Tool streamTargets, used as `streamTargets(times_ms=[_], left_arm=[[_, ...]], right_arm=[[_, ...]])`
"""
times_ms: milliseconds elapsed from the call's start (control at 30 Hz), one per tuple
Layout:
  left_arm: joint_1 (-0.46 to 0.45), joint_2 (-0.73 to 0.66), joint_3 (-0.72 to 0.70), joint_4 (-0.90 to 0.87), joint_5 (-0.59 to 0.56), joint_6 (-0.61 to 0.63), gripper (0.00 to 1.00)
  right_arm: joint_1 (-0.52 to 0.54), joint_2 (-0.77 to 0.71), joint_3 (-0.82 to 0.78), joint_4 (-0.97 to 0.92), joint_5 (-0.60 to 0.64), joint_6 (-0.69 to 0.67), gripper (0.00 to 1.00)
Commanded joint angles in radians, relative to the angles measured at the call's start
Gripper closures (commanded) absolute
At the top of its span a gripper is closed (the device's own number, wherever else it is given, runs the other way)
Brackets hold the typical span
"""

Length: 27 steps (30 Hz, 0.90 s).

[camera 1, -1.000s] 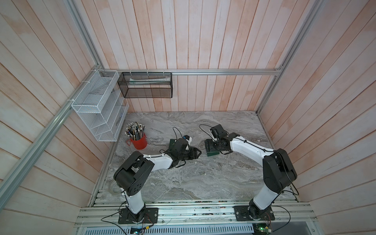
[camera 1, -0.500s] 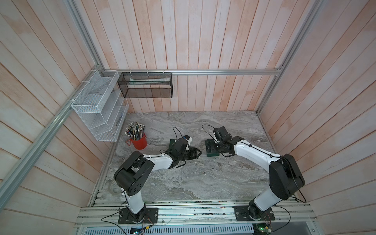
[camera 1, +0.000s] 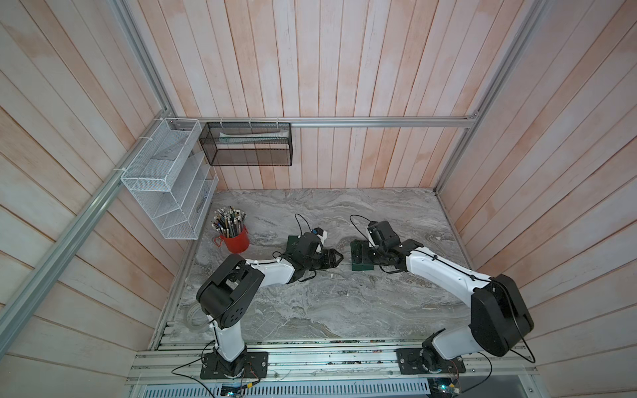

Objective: Take the rings out of the lift-off lid box
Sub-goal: Pick up the lid from the jewelry box.

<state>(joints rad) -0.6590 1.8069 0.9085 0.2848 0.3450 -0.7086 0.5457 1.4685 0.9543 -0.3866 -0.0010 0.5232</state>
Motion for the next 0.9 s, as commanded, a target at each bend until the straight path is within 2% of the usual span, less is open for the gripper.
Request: streamTargets(times_ms=[0, 200, 333, 533, 633, 867], left_arm=[[0.001, 0.019, 0.039, 0.020, 0.025, 0.002, 0.35], [-0.008, 0.051, 0.095, -0.004, 0.060, 0.013, 0.35], [-0.016, 0.081, 0.129, -0.020, 0.087, 0.017, 0.35], [-0.030, 0.139, 0.175, -0.043, 0.130, 0.001, 0.35], [-0.033, 0.161, 0.193, -0.047, 0.147, -0.011, 0.41], [-0.029, 0.183, 0.192, -0.035, 0.145, -0.031, 0.41]], right_arm=[[0.004, -0.032, -0.032, 0.037, 0.009, 0.034, 0.16], [0.004, -0.046, -0.099, 0.118, -0.033, 0.060, 0.16], [0.000, -0.061, -0.151, 0.164, 0.002, 0.096, 0.16], [-0.005, -0.068, -0.185, 0.228, -0.015, 0.113, 0.16], [-0.015, -0.071, -0.189, 0.229, -0.007, 0.132, 0.16], [-0.028, -0.123, -0.227, 0.285, -0.009, 0.153, 0.16]])
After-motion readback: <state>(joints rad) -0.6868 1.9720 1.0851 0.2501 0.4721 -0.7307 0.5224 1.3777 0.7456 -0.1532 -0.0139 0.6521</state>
